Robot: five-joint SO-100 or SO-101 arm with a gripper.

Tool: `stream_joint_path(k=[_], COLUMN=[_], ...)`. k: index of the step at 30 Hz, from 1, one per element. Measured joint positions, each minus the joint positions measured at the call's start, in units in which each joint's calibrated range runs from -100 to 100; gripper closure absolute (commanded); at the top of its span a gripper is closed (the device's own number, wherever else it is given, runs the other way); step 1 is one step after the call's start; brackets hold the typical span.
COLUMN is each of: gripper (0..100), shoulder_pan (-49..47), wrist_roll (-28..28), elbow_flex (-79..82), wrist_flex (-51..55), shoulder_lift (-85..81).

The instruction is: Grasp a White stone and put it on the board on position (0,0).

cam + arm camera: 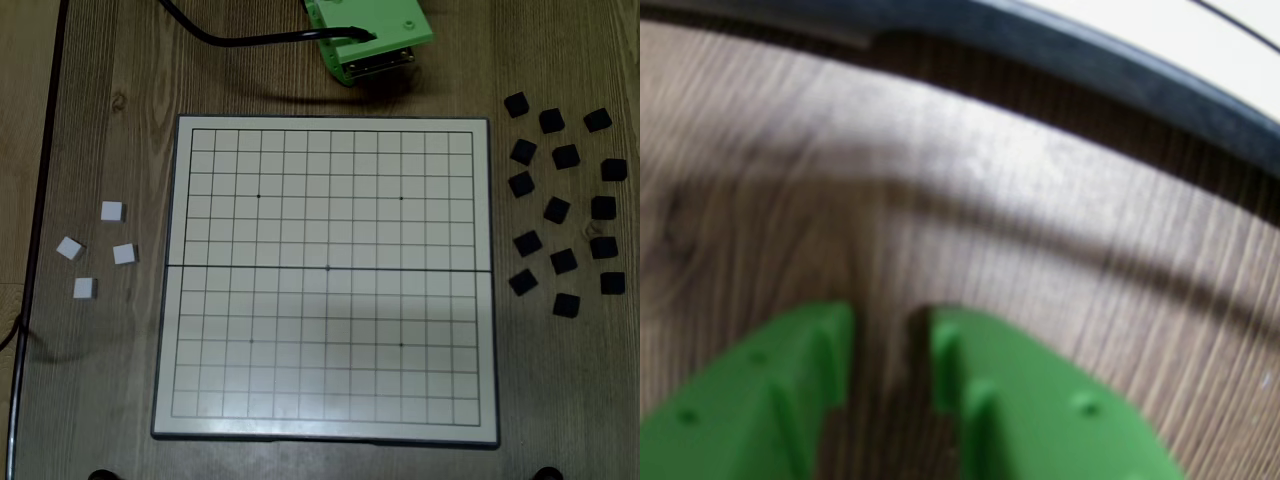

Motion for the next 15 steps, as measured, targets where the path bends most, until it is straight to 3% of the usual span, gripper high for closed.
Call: stream_joint_path(k=[3,8,15], gripper=[92,92,92], shoulder_pan=[2.3,18.4,20.7], wrist_roll=[1.1,7.6,8.7], elbow_flex=[0.0,0.0,0.0], wrist_flex=[0.0,0.4,0.4], shoulder_lift=[0.0,0.0,0.0])
